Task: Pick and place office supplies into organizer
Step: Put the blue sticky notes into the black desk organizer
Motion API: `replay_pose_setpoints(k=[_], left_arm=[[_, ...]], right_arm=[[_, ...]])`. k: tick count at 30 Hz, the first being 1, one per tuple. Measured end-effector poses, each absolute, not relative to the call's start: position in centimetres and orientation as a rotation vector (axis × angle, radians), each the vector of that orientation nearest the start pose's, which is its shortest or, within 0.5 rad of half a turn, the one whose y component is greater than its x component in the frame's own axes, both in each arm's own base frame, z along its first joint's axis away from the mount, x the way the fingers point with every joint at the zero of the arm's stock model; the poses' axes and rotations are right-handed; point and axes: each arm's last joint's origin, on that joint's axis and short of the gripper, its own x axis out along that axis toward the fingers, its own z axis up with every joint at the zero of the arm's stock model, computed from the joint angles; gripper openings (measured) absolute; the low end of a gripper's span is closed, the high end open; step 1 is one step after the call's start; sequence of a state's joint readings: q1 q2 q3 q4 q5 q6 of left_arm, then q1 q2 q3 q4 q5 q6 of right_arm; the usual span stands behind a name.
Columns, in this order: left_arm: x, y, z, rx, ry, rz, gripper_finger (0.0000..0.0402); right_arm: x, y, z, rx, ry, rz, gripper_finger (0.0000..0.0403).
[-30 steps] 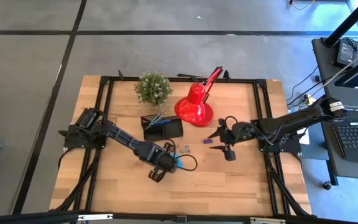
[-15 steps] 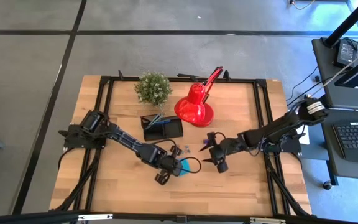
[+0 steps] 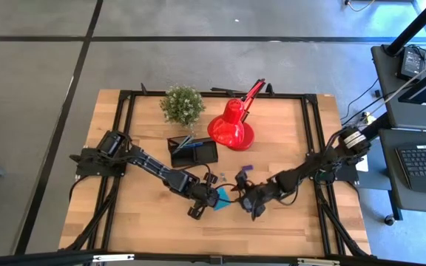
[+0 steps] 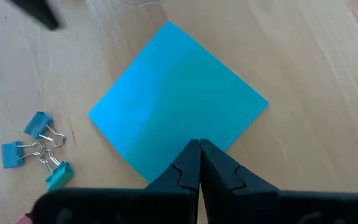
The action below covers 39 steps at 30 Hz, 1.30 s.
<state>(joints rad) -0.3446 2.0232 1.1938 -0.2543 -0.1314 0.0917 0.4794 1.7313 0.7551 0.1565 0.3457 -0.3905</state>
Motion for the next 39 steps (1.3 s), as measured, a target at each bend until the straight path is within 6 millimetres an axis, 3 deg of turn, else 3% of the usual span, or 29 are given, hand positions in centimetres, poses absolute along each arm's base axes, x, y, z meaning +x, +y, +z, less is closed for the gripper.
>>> replay_pose_setpoints(k=[10, 17, 39], left_arm=[[37.0, -12.8, 11.6, 0.335, 1.027, -0.232, 0.0002], [37.2, -12.9, 11.6, 0.326, 1.014, -0.227, 0.0002], [38.0, -12.5, 11.9, 0.188, 0.948, -0.188, 0.0001]], right_arm=[[30.0, 16.8, 11.8, -0.754, 0.734, 0.306, 0.0222], [29.7, 17.8, 10.9, -0.838, 0.756, 0.223, 0.0222], [29.6, 18.0, 9.8, -0.898, 0.77, 0.099, 0.0222]])
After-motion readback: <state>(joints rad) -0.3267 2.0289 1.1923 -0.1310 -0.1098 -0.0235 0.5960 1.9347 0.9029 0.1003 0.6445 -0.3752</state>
